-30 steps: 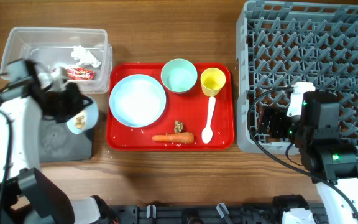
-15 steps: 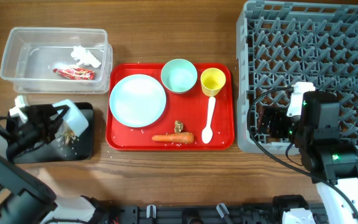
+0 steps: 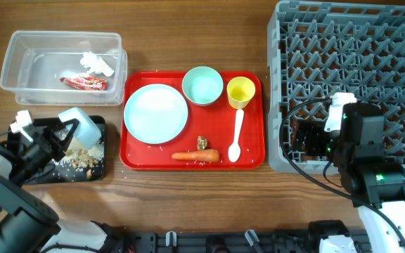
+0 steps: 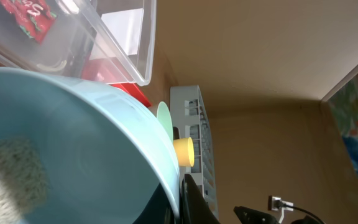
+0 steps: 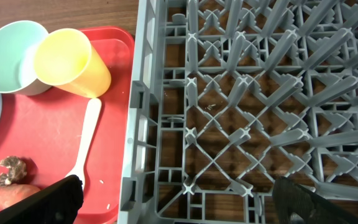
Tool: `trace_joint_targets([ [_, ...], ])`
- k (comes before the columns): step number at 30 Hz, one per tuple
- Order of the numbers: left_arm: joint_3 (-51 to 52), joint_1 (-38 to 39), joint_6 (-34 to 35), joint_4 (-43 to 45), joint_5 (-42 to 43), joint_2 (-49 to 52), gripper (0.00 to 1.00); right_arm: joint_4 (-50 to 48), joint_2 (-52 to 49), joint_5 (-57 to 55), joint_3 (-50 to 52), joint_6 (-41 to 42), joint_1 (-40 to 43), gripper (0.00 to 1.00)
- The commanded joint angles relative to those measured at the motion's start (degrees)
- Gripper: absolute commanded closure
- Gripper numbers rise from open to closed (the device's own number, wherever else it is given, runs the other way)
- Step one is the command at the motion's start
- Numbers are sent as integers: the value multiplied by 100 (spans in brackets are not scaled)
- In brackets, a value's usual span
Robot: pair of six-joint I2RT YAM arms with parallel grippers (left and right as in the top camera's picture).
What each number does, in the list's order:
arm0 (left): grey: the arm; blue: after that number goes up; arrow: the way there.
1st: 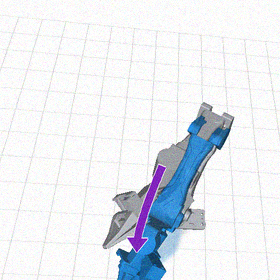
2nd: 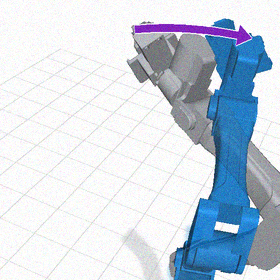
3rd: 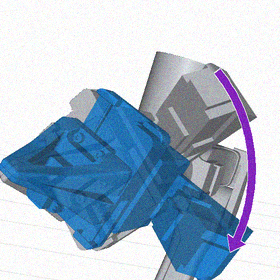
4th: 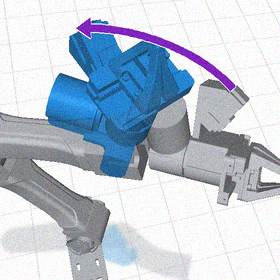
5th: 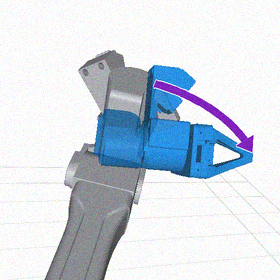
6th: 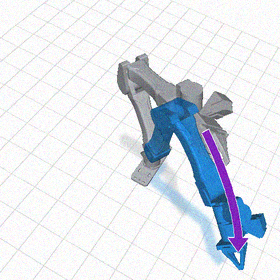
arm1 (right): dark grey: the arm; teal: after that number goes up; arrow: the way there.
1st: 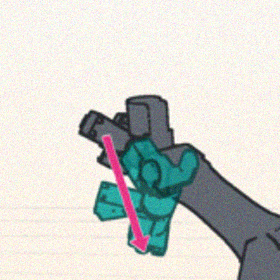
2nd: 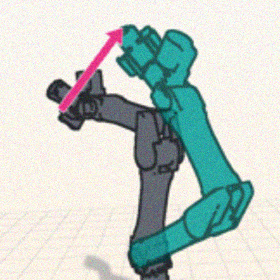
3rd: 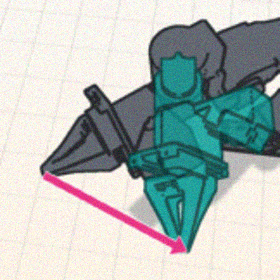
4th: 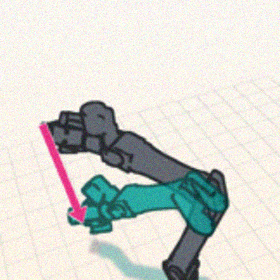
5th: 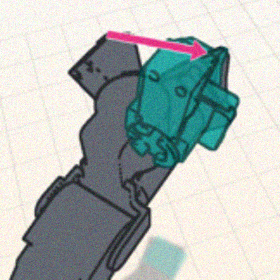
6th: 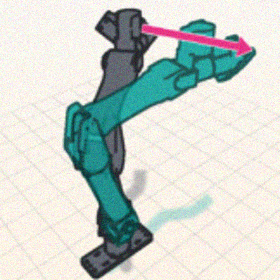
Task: Sort waste into correct bins and load items into the dishwasher rack
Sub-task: 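Tip the rice bowl over the black tray to dump the rice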
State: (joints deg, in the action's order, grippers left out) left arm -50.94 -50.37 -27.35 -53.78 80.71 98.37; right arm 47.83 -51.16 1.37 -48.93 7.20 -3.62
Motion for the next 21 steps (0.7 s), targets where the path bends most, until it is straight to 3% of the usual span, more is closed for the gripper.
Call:
trace_joint_targets([
  [1,37,-44,-225,-7,216,33,96,2,-11,-94,-142,-63,-17,0],
  [11,37,-44,-223,4,140,33,96,4,-11,-94,-142,-59,-17,0],
  [14,35,-44,236,-87,-52,31,96,7,-13,-94,-142,-61,-17,0],
  [15,37,-44,-341,-389,343,24,96,17,-11,-92,-142,-59,-17,0],
  [17,37,-72,-599,-367,361,22,96,52,-11,-94,-142,-59,-17,0],
  [20,35,-138,516,-26,-170,22,96,68,-11,-94,-142,-57,-17,0],
  [21,35,-140,229,-179,114,20,96,68,-13,-94,-142,-57,-17,0],
])
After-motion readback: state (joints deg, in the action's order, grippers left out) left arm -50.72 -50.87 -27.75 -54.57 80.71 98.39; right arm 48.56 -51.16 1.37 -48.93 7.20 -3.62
